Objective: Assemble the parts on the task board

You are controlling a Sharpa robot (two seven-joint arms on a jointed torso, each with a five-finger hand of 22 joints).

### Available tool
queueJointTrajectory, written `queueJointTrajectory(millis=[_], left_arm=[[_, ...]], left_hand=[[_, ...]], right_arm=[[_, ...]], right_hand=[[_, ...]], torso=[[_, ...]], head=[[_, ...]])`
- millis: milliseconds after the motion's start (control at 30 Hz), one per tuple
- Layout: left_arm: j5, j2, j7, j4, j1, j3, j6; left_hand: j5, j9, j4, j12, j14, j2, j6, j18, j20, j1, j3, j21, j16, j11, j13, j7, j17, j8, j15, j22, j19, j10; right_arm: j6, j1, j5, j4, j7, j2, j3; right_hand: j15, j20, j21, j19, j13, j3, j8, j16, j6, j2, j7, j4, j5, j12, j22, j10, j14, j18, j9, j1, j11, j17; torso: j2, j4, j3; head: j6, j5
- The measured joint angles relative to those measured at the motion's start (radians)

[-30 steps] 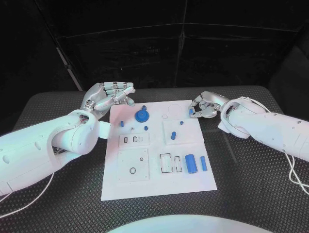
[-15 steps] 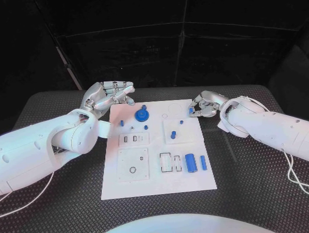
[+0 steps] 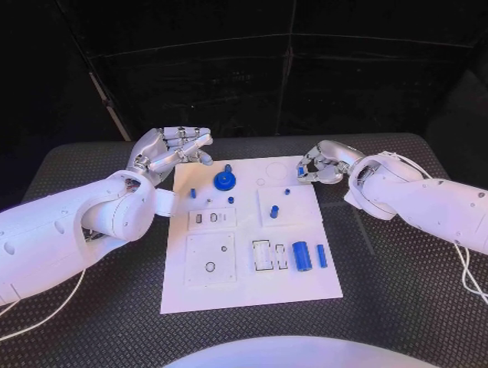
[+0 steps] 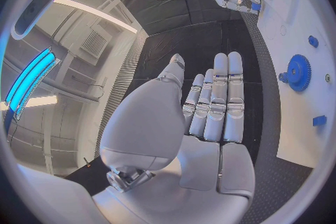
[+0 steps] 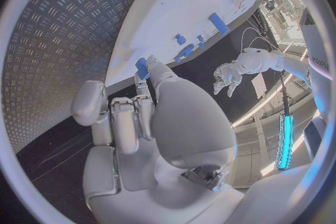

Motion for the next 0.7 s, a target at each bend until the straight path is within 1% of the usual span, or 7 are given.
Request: queueJointTrajectory(millis=[33,133,233,300,400,533,700], left_arm=[[0.000,-0.001,0.000,0.000,0.000,0.000,0.000],[0.000,-0.003,-0.002,-0.001,0.000,0.000,0.000],[0.000,-0.003,-0.004,-0.003,0.000,0.000,0.001],[0.000,-0.003,-0.005,-0.006,0.000,0.000,0.002],[0.000,-0.001,-0.007,-0.011,0.000,0.000,0.003],[0.000,0.004,-0.009,-0.018,0.000,0.000,0.005],[0.000,0.011,-0.010,-0.031,0.000,0.000,0.007]], left_hand=[[0.000,0.000,0.000,0.000,0.000,0.000,0.000,0.000,0.000,0.000,0.000,0.000,0.000,0.000,0.000,0.000,0.000,0.000,0.000,0.000,0.000,0.000],[0.000,0.000,0.000,-0.005,0.000,0.000,0.000,0.000,0.000,0.000,0.000,0.000,0.000,0.000,0.000,0.000,0.001,0.000,0.000,0.000,0.000,0.000],[0.000,0.000,0.000,-0.007,0.000,0.000,0.000,0.000,0.000,0.000,0.000,0.000,0.000,0.000,0.000,0.000,0.001,0.000,0.000,0.000,0.000,0.000],[0.000,0.000,0.000,-0.007,0.000,0.000,0.000,0.000,0.000,0.000,0.000,0.000,0.000,0.000,0.000,0.000,0.001,0.000,0.000,0.000,0.000,0.000],[0.000,0.000,0.000,-0.007,0.000,0.000,0.000,0.000,0.000,0.000,0.000,0.000,0.000,0.000,0.000,0.000,0.001,0.000,0.000,0.001,0.000,0.000],[0.000,0.000,0.000,-0.007,0.000,0.000,0.000,0.000,0.000,0.000,0.000,0.000,0.000,0.000,0.000,0.000,0.001,0.000,0.000,0.001,0.000,0.000],[0.000,0.000,0.000,-0.007,0.000,0.000,0.000,0.000,0.000,0.000,0.000,0.000,0.000,0.000,0.000,0.000,0.001,0.000,0.000,0.001,0.000,0.000]], right_arm=[[-0.008,0.000,-0.006,0.021,-0.011,-0.007,0.000],[-0.034,0.000,-0.029,0.095,-0.056,-0.027,0.001],[-0.053,0.001,-0.049,0.161,-0.100,-0.036,0.001],[-0.064,0.001,-0.063,0.210,-0.134,-0.035,0.002],[-0.075,0.001,-0.081,0.262,-0.180,-0.017,0.002],[-0.080,0.002,-0.098,0.286,-0.226,0.033,0.002],[-0.078,0.002,-0.116,0.290,-0.268,0.101,0.002]], right_hand=[[-0.003,0.000,0.000,0.000,0.000,0.005,0.000,0.000,0.001,0.001,0.000,0.000,-0.006,0.000,0.000,0.000,0.003,0.000,0.000,-0.001,0.000,0.000],[-0.003,0.000,0.000,0.000,0.000,0.012,-0.002,0.000,0.001,0.004,0.000,-0.002,-0.011,0.000,-0.001,-0.002,0.003,0.000,0.000,-0.004,-0.006,0.000],[-0.003,0.000,0.000,0.000,0.000,0.014,-0.001,0.000,0.001,0.006,0.000,-0.001,-0.013,-0.002,-0.001,0.000,0.003,0.000,0.000,-0.006,-0.007,0.000],[-0.003,-0.004,0.000,0.004,0.000,0.016,0.002,0.000,0.001,0.007,0.000,-0.003,-0.014,-0.005,-0.001,0.000,0.003,0.000,0.000,-0.005,-0.007,0.000],[-0.003,-0.004,0.000,0.004,0.000,0.021,0.002,0.000,0.001,0.009,0.000,-0.002,-0.014,-0.005,0.001,0.000,0.003,0.000,0.000,-0.007,-0.007,0.000],[-0.003,-0.004,0.000,0.004,0.000,0.021,0.002,0.000,0.001,0.009,0.000,-0.001,-0.016,-0.005,0.001,0.000,0.003,0.000,0.000,-0.007,-0.007,0.000],[-0.003,-0.004,0.000,0.004,0.000,0.027,0.002,0.000,0.001,0.009,0.000,-0.003,-0.018,-0.005,0.001,0.000,0.003,0.000,0.000,-0.007,-0.007,0.000]], torso=[[0.000,-0.0003,-0.0001],[-0.002,-0.0014,-0.0006],[-0.003,-0.0014,-0.0015],[-0.004,-0.0008,-0.0018],[-0.005,0.0012,-0.0030],[-0.007,0.0035,-0.0053],[-0.010,0.0065,-0.0082]], head=[[0.000,0.000],[-0.001,0.001],[-0.001,0.005],[-0.001,0.007],[-0.001,0.010],[-0.003,0.015],[-0.010,0.028]])
